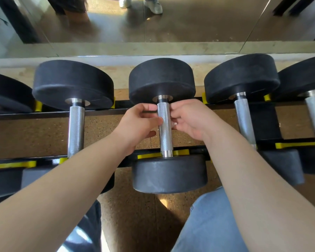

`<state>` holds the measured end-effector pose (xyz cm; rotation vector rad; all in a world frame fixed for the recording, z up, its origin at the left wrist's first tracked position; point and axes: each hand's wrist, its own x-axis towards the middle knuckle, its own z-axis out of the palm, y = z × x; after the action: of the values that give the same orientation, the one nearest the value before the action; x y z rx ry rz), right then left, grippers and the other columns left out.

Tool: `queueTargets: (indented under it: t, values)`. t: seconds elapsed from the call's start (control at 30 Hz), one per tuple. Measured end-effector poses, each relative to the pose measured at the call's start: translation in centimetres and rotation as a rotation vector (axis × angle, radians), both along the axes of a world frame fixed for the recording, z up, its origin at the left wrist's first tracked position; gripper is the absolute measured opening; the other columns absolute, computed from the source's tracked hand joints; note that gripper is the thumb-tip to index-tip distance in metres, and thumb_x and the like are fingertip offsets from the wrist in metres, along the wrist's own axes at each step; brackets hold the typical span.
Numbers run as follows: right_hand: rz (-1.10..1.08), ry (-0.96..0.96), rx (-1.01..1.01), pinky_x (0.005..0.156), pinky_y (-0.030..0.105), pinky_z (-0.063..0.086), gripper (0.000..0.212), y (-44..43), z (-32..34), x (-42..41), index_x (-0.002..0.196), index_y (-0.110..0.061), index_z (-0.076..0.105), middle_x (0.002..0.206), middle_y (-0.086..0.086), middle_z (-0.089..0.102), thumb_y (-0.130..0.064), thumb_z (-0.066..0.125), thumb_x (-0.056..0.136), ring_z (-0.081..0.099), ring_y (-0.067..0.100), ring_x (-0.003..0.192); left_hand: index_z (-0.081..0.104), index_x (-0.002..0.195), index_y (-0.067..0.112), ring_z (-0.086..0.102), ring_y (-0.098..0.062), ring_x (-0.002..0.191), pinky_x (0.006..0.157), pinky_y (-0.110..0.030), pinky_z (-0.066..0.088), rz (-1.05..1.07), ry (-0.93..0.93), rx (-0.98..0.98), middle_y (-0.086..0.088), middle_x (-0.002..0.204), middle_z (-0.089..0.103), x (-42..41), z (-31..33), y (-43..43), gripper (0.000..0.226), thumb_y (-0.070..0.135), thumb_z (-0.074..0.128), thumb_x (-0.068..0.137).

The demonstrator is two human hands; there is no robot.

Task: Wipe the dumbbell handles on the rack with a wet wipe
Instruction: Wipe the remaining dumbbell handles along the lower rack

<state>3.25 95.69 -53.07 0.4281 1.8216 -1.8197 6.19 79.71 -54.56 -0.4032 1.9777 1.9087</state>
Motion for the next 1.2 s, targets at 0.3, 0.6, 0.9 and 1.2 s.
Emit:
queueTargets:
  t: [0.3, 0.6, 0.9, 1.2]
  values:
    - [0.397, -0.097, 0.276, 0.072, 0.028, 0.054, 0.016, 2.9, 0.3, 0.5, 0.1, -0.001, 0.077, 0.091, 0.011, 0.071, 0.006, 0.068, 0.089, 0.062, 0.015, 0.077, 0.063, 0.122, 0.013, 0.075, -0.023, 0.101, 0.094, -0.04, 0.058, -0.054, -0.186, 0.151, -0.008, 0.107, 0.078, -0.1, 0.2, 0.1, 0.023, 0.009, 0.062, 0.099]
    - [-0.04, 0.02, 0.012, 0.08, 0.03, 0.062, 0.02, 2.1, 0.5, 0.2, 0.107, -0.007, 0.07, 0.103, 0.01, 0.078, -0.002, 0.076, 0.089, 0.077, 0.017, 0.092, 0.066, 0.125, 0.015, 0.067, -0.018, 0.116, 0.091, -0.039, 0.057, -0.045, -0.192, 0.103, -0.003, 0.118, 0.074, -0.1, 0.2, 0.0, 0.027, 0.013, 0.064, 0.098]
    - [0.489, -0.171, 0.221, 0.083, 0.038, 0.062, 0.01, 3.4, 1.8, 1.6, 0.093, -0.002, 0.071, 0.096, 0.015, 0.079, 0.005, 0.073, 0.087, 0.078, 0.024, 0.09, 0.063, 0.126, 0.009, 0.071, -0.026, 0.11, 0.08, -0.049, 0.063, -0.053, -0.223, 0.17, -0.012, 0.116, 0.074, -0.2, 0.6, -0.2, 0.029, 0.007, 0.063, 0.098]
    - [-0.045, 0.272, 0.124, 0.084, 0.028, 0.062, 0.017, 1.2, 0.6, 0.9, 0.103, -0.011, 0.076, 0.109, 0.004, 0.076, -0.002, 0.078, 0.088, 0.076, 0.013, 0.097, 0.063, 0.124, 0.01, 0.07, -0.031, 0.108, 0.069, -0.047, 0.062, -0.109, -0.231, 0.19, -0.013, 0.112, 0.074, -0.2, 1.0, -0.3, 0.024, 0.008, 0.061, 0.1]
